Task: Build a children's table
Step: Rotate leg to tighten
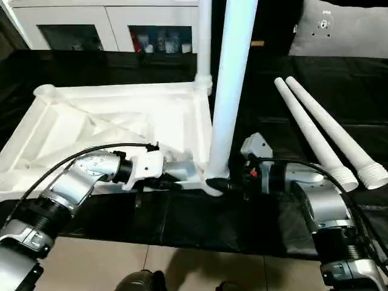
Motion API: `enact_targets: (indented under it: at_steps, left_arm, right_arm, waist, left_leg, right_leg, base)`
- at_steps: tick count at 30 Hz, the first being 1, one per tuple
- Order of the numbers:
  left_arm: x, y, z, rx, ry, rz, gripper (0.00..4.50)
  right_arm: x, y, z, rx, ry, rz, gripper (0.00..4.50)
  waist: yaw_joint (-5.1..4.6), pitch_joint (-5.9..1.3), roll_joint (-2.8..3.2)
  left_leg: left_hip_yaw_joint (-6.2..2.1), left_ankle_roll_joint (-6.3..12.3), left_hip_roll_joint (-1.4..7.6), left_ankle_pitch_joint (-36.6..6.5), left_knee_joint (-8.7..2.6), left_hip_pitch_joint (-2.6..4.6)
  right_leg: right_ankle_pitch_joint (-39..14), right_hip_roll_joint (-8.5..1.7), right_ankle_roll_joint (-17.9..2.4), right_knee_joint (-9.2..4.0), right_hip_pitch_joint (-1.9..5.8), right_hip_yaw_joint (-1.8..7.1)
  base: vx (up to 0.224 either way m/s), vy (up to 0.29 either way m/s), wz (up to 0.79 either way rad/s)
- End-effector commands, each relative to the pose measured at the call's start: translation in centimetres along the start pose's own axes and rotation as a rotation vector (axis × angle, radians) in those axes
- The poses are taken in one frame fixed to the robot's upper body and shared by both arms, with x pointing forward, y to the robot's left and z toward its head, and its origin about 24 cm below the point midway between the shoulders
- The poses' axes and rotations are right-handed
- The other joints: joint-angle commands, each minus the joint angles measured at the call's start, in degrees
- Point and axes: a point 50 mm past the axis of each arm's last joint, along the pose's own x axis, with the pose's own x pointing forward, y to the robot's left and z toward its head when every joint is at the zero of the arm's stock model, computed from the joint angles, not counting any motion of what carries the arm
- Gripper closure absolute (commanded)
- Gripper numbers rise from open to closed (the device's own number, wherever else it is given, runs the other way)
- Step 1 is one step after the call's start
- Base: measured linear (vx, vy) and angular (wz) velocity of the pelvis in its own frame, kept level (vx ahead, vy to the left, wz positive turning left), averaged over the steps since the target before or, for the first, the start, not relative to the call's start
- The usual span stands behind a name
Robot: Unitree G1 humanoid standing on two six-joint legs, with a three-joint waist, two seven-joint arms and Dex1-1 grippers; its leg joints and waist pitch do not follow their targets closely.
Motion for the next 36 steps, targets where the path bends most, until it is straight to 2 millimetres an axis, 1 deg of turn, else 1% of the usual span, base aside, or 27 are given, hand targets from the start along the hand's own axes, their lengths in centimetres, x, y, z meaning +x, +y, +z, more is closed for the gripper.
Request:
enact_targets:
  at_steps: [1, 3, 4, 5, 8, 11, 14, 17, 18, 19, 21, 22, 23, 24, 25, 26, 27, 28, 29, 30, 31, 32, 33, 34, 35, 36]
  left_arm:
    - [0.7, -1.1, -0.1, 0.036, 0.021, -0.114, 4.50]
    - [0.7, -1.1, -0.2, 0.037, 0.022, -0.116, 4.50]
    - [0.7, -1.1, -0.2, 0.037, 0.021, -0.116, 4.50]
    - [0.7, -1.1, -0.2, 0.037, 0.021, -0.117, 4.50]
    - [0.7, -1.1, -0.3, 0.038, 0.021, -0.119, 4.50]
    - [0.7, -1.2, -0.4, 0.038, 0.021, -0.118, 4.50]
    - [0.7, -1.1, -0.4, 0.036, 0.020, -0.115, 4.50]
    - [0.8, -1.1, -0.3, 0.019, 0.014, -0.092, 4.50]
    - [0.9, -1.0, -0.3, 0.006, 0.010, -0.072, 4.50]
    - [1.0, -0.8, -0.3, -0.015, 0.012, -0.046, 4.50]
    - [1.1, -0.7, -0.2, -0.035, 0.013, -0.019, 4.50]
    - [1.5, -0.2, 0.2, -0.090, -0.007, 0.052, 4.50]
    - [1.9, 0.0, 0.7, -0.124, -0.025, 0.089, 4.50]
    - [2.3, 0.1, 1.1, -0.156, -0.041, 0.118, 4.50]
    - [2.5, 0.2, 1.4, -0.174, -0.050, 0.131, 4.50]
    - [2.8, 0.3, 1.7, -0.197, -0.061, 0.153, 4.50]
    - [3.2, 0.4, 2.0, -0.219, -0.071, 0.174, 4.50]
    - [3.6, 0.5, 2.4, -0.241, -0.082, 0.204, 4.50]
    - [4.5, 1.0, 3.2, -0.279, -0.093, 0.273, 4.50]
    - [5.0, 1.3, 3.6, -0.296, -0.094, 0.313, 4.50]
    - [5.1, 1.4, 3.7, -0.299, -0.094, 0.320, 4.50]
    - [5.7, 1.8, 4.3, -0.310, -0.097, 0.369, 4.50]
    - [6.1, 2.1, 4.7, -0.316, -0.098, 0.401, 4.50]
    - [6.6, 2.3, 5.3, -0.328, -0.110, 0.422, 4.50]
    - [7.0, 2.4, 5.9, -0.348, -0.118, 0.434, 4.50]
    - [7.2, 2.5, 6.1, -0.361, -0.123, 0.436, 4.50]
  right_arm:
    - [-0.2, -0.5, 0.9, -0.023, -0.024, -0.008, 0.47]
    - [-0.2, -0.5, 0.8, -0.017, -0.018, 0.004, 0.75]
    - [-0.2, -0.5, 0.8, -0.016, -0.018, 0.005, 0.84]
    - [-0.1, -0.4, 0.8, -0.013, -0.019, 0.010, 0.84]
    - [-0.1, -0.4, 0.7, -0.013, -0.020, 0.015, 1.17]
    - [0.0, -0.4, 0.7, -0.012, -0.019, 0.015, 1.36]
    - [0.0, -0.3, 0.6, -0.009, -0.020, 0.018, 1.67]
    - [0.4, 0.1, 0.4, 0.023, -0.033, 0.013, 1.75]
    - [0.6, 0.3, 0.3, 0.040, -0.039, 0.010, 1.75]
    - [0.9, 0.4, 0.2, 0.047, -0.034, -0.011, 1.77]
    - [1.2, 0.3, 0.0, 0.054, -0.024, -0.040, 1.78]
    - [2.2, 0.1, -0.4, 0.089, 0.012, -0.145, 1.78]
    - [3.0, -0.1, -0.4, 0.133, 0.003, -0.212, 1.78]
    - [3.8, -0.2, -0.2, 0.176, -0.012, -0.274, 1.78]
    - [4.3, -0.3, -0.1, 0.204, -0.025, -0.306, 1.78]
    - [4.8, -0.5, 0.0, 0.230, -0.040, -0.345, 1.78]
    - [5.2, -0.6, 0.1, 0.251, -0.047, -0.376, 1.79]
    - [5.7, -0.7, 0.2, 0.267, -0.050, -0.414, 1.79]
    - [6.6, -1.0, 0.3, 0.303, -0.053, -0.486, 1.79]
    - [7.1, -1.1, 0.3, 0.325, -0.052, -0.523, 1.80]
    - [7.1, -1.1, 0.3, 0.329, -0.052, -0.528, 1.80]
    - [7.6, -1.2, 0.4, 0.336, -0.047, -0.572, 1.80]
    - [7.9, -1.3, 0.3, 0.343, -0.041, -0.607, 1.80]
    - [8.2, -1.3, 0.3, 0.353, -0.040, -0.631, 1.80]
    - [8.5, -1.3, 0.4, 0.359, -0.041, -0.645, 1.80]
    - [8.6, -1.2, 0.5, 0.362, -0.043, -0.649, 1.80]
  waist:
    - [-0.15, -4.27, -0.86]
    - [-0.11, -4.31, -0.92]
    - [-0.14, -4.31, -1.08]
    - [-0.07, -4.33, -0.95]
    - [-0.08, -4.34, -0.95]
    - [-0.08, -4.34, -0.98]
    - [-0.08, -4.30, -0.99]
    - [-0.13, -4.29, -1.11]
    - [-0.11, -4.22, -1.05]
    - [-0.13, -4.17, -1.06]
    - [-0.30, -3.98, -1.08]
    - [-0.42, -3.72, -1.08]
    - [-0.69, -3.41, -0.86]
    - [-1.15, -3.27, -0.88]
    - [-1.48, -3.21, -0.92]
    - [-1.93, -3.03, -0.83]
    - [-2.36, -3.10, -0.88]
    - [-2.59, -3.14, -1.06]
    - [-2.96, -3.15, -1.02]
    - [-3.40, -3.08, -0.97]
    - [-3.37, -3.10, -1.05]
    - [-3.26, -3.13, -1.40]
    - [-3.28, -3.15, -1.25]
    - [-3.29, -3.15, -1.33]
    - [-3.17, -3.27, -1.29]
    - [-2.99, -3.35, -1.24]
  left_leg:
    - [-1.37, 5.78, 4.16, -8.90, -3.58, 1.64]
    - [-1.34, 6.18, 4.10, -8.34, -3.47, 1.56]
    - [-1.30, 6.29, 4.10, -8.20, -3.47, 1.55]
    - [-1.33, 6.43, 4.12, -7.98, -3.42, 1.53]
    - [-1.35, 6.54, 4.14, -8.02, -3.43, 1.58]
    - [-1.35, 6.49, 4.13, -8.05, -3.42, 1.55]
    - [-1.34, 6.46, 4.13, -8.19, -3.44, 1.60]
    - [-1.33, 6.64, 4.08, -7.69, -3.41, 1.54]
    - [-1.31, 6.77, 4.08, -7.46, -3.42, 1.53]
    - [-1.33, 6.76, 4.08, -7.54, -3.45, 1.48]
    - [-1.32, 6.09, 4.09, -8.86, -3.63, 1.61]
    - [-1.32, 5.18, 4.04, -10.57, -3.85, 1.73]
    - [-1.43, 3.78, 3.98, -12.53, -4.24, 1.94]
    - [-1.59, 2.18, 3.88, -14.39, -4.46, 2.09]
    - [-1.70, 1.51, 3.84, -15.26, -4.57, 2.10]
    - [-2.01, 0.62, 3.65, -16.41, -4.75, 1.72]
    - [-2.08, -0.01, 3.67, -16.82, -4.96, 1.76]
    - [-2.02, -0.15, 3.70, -17.20, -4.92, 1.93]
    - [-1.93, -0.45, 3.66, -17.51, -4.77, 2.17]
    - [-1.93, -0.44, 3.60, -17.25, -4.80, 2.06]
    - [-1.89, -0.33, 3.55, -17.21, -4.79, 2.14]
    - [-1.73, 0.39, 3.34, -16.51, -4.62, 2.04]
    - [-1.66, 0.58, 3.39, -15.99, -4.56, 1.93]
    - [-1.53, 0.89, 3.37, -15.35, -4.54, 2.02]
    - [-1.55, 1.09, 3.24, -14.43, -4.48, 1.95]
    - [-1.54, 1.53, 3.33, -13.24, -4.49, 1.82]
  right_leg:
    - [-4.78, -5.24, -15.43, -3.70, 2.58, 2.43]
    - [-4.04, -5.26, -15.57, -3.64, 2.64, 2.42]
    - [-4.00, -5.27, -15.58, -3.66, 2.66, 2.41]
    - [-4.00, -5.31, -15.58, -3.63, 2.67, 2.40]
    - [-4.37, -5.22, -15.47, -3.64, 2.62, 2.35]
    - [-4.56, -5.25, -15.47, -3.62, 2.66, 2.36]
    - [-5.02, -5.23, -15.45, -3.68, 2.59, 2.36]
    - [-4.61, -5.17, -15.47, -3.59, 2.60, 2.35]
    - [-4.55, -5.17, -15.46, -3.64, 2.58, 2.39]
    - [-4.86, -5.19, -15.38, -3.68, 2.59, 2.38]
    - [-7.03, -5.20, -15.22, -3.89, 2.44, 2.38]
    - [-10.21, -5.21, -14.81, -4.23, 2.36, 2.44]
    - [-13.77, -5.16, -14.38, -4.61, 2.20, 2.47]
    - [-17.20, -5.27, -13.91, -4.69, 2.13, 2.55]
    - [-18.92, -5.34, -13.43, -4.86, 2.09, 2.55]
    - [-22.02, -5.57, -11.98, -5.08, 2.40, 2.46]
    - [-22.58, -5.38, -11.05, -5.22, 2.23, 2.45]
    - [-22.38, -5.35, -11.00, -5.34, 2.02, 2.54]
    - [-21.67, -5.38, -11.25, -5.49, 1.78, 2.68]
    - [-20.46, -5.20, -11.79, -5.39, 1.75, 2.67]
    - [-20.53, -5.13, -11.47, -5.57, 1.75, 2.65]
    - [-20.19, -5.26, -11.10, -5.76, 1.90, 2.76]
    - [-19.68, -5.35, -11.15, -5.68, 1.91, 2.87]
    - [-19.25, -5.13, -10.82, -5.83, 1.75, 2.86]
    - [-18.45, -5.11, -10.73, -5.68, 1.94, 2.79]
    - [-16.84, -5.09, -10.67, -5.64, 2.02, 2.79]
  base:
    - [0.000, 0.000, 0.00]
    - [0.000, 0.000, 0.00]
    - [0.000, 0.000, 0.00]
    - [0.000, 0.000, 0.00]
    - [0.000, 0.000, 0.00]
    - [0.000, 0.000, 0.00]
    - [0.000, 0.000, 0.00]
    - [0.000, 0.000, 0.00]
    - [0.000, 0.000, 0.00]
    - [0.000, 0.000, 0.00]
    - [0.000, 0.000, 0.00]
    - [0.000, 0.000, 0.00]
    - [0.000, 0.000, 0.00]
    - [0.000, 0.000, 0.00]
    - [0.000, 0.000, 0.00]
    - [0.000, 0.000, 0.00]
    - [0.000, 0.000, 0.00]
    - [0.000, 0.000, 0.00]
    - [0.000, 0.000, 0.00]
    - [0.000, 0.000, 0.00]
    - [0.000, 0.000, 0.00]
    - [0.000, 0.000, 0.00]
    - [0.000, 0.000, 0.00]
    - [0.000, 0.000, 0.00]
    - [0.000, 0.000, 0.00]
    - [0.000, 0.000, 0.00]
